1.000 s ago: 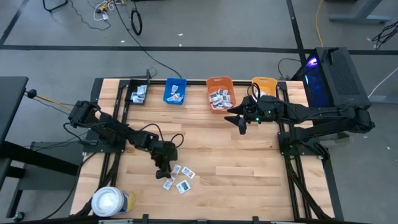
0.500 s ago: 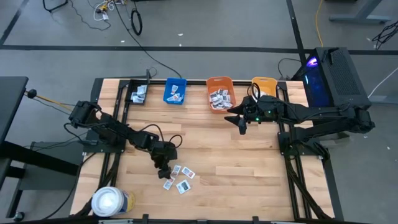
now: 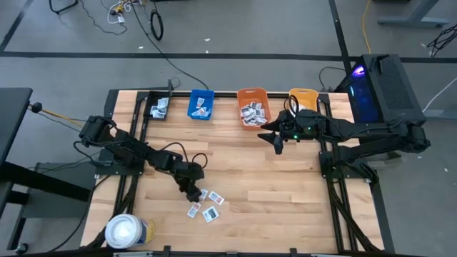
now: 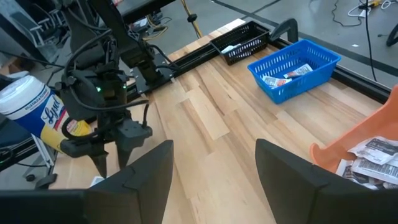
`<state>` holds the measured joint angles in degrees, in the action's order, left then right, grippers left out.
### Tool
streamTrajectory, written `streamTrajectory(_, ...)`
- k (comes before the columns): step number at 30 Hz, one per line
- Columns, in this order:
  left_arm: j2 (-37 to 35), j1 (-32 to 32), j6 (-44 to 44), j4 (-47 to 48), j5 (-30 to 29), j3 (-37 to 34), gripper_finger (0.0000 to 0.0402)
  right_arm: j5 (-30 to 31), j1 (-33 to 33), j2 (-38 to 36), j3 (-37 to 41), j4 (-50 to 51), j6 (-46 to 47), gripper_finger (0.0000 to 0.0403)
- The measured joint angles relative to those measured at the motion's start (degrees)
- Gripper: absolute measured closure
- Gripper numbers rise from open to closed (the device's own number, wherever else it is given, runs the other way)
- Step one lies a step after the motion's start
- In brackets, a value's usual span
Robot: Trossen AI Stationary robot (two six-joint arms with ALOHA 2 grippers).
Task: Pick & Place First Aid Supplies
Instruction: Put the ointment pack into the blue bin
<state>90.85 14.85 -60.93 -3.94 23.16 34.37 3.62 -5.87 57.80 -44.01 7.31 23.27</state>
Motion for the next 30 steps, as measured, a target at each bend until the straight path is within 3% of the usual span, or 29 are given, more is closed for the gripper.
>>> streamTrajectory(16, -0.63, -3.44, -3.43, -1.53, 5.9, 0.45, 0.0191, -0.31, 0.0, -0.01, 0.0, 0.23, -1.29, 0.0174)
streamTrajectory(23, -0.63, -3.82, -2.26, -1.35, 6.72, 6.34, 0.0191, -4.29, 0.01, -1.8, 0.0, 3.18, -1.47, 0.0174)
streamTrajectory(30, -0.63, -3.82, 4.93, 11.95, 2.73, 14.84, 0.0191, -4.57, 0.01, -6.68, 0.0, 10.8, -4.38, 0.0174)
